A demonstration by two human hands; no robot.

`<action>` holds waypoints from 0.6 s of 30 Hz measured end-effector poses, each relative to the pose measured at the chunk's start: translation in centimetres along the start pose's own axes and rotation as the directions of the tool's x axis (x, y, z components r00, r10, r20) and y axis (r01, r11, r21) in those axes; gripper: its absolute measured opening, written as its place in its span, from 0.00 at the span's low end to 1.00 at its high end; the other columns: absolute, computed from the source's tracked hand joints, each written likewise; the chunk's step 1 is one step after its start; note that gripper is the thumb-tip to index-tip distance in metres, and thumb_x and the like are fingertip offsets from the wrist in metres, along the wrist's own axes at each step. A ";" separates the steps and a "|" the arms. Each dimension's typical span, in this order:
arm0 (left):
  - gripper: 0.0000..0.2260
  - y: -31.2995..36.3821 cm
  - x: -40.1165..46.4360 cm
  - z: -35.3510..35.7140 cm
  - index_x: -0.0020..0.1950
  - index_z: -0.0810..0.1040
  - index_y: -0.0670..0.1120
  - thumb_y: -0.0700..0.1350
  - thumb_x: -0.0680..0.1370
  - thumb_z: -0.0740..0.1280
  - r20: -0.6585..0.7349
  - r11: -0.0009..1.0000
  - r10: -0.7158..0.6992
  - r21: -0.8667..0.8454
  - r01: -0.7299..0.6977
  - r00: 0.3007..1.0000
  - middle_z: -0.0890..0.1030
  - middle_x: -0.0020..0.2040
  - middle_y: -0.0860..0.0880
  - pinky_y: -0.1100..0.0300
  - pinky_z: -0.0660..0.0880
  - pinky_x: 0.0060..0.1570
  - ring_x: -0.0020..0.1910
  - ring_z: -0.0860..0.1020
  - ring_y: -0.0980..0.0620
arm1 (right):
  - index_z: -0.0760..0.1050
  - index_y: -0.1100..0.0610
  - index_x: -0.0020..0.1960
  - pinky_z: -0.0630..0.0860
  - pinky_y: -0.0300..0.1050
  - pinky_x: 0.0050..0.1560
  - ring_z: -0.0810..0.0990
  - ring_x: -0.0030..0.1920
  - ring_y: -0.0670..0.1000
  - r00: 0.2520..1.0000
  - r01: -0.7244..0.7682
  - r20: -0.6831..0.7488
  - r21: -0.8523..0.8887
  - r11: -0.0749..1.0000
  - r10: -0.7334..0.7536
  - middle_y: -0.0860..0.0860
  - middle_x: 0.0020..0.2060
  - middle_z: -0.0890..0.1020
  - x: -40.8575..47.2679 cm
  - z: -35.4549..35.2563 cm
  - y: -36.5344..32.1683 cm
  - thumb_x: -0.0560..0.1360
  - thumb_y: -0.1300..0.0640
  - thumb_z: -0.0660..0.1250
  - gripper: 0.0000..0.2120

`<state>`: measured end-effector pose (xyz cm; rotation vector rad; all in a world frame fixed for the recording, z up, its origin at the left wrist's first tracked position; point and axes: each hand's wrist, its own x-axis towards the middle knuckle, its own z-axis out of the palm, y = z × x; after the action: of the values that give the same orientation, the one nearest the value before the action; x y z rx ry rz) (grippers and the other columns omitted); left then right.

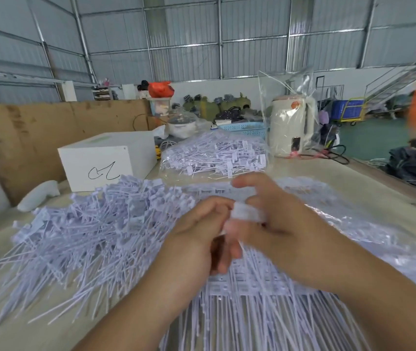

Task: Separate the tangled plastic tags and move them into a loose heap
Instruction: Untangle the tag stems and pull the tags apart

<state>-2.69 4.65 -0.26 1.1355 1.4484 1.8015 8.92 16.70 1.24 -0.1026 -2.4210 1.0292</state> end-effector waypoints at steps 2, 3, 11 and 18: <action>0.13 -0.1 -0.2 0.1 0.43 0.81 0.50 0.56 0.75 0.62 0.055 1.000 -0.019 0.021 0.018 0.998 0.74 0.24 0.49 0.66 0.64 0.23 0.21 0.69 0.53 | 0.52 0.36 0.72 0.77 0.53 0.54 0.81 0.47 0.46 0.990 -0.011 0.139 -0.114 0.993 0.027 0.40 0.41 0.84 -0.1 0.6 0.1 0.77 0.38 0.59 0.27; 0.16 -0.2 -0.2 0.0 0.41 0.82 0.51 0.59 0.73 0.60 0.057 0.999 -0.034 0.043 0.032 0.998 0.74 0.24 0.49 0.65 0.65 0.24 0.21 0.69 0.53 | 0.48 0.35 0.74 0.77 0.51 0.57 0.81 0.50 0.45 0.983 -0.028 0.179 -0.112 0.993 0.048 0.36 0.44 0.83 -0.2 0.6 0.0 0.77 0.38 0.59 0.30; 0.10 0.2 -0.1 -0.7 0.35 0.78 0.51 0.56 0.70 0.68 0.068 0.987 -0.089 0.142 0.079 0.994 0.70 0.25 0.49 0.66 0.66 0.24 0.23 0.69 0.53 | 0.40 0.31 0.73 0.77 0.42 0.45 0.79 0.41 0.39 0.984 -0.096 0.121 -0.261 0.961 0.131 0.43 0.51 0.79 -0.4 0.9 -0.3 0.70 0.30 0.59 0.39; 0.06 0.1 0.6 -1.4 0.40 0.81 0.50 0.47 0.76 0.67 -0.033 0.994 -0.005 0.105 0.009 0.999 0.73 0.26 0.48 0.66 0.63 0.22 0.21 0.68 0.53 | 0.73 0.53 0.36 0.63 0.48 0.31 0.65 0.27 0.47 0.987 -0.114 0.102 -0.082 0.990 0.122 0.45 0.25 0.67 0.0 -1.4 0.5 0.77 0.44 0.66 0.16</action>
<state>-4.20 4.39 -0.07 1.1553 1.5804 1.7653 9.52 17.97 1.73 -0.2248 -2.5786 1.0174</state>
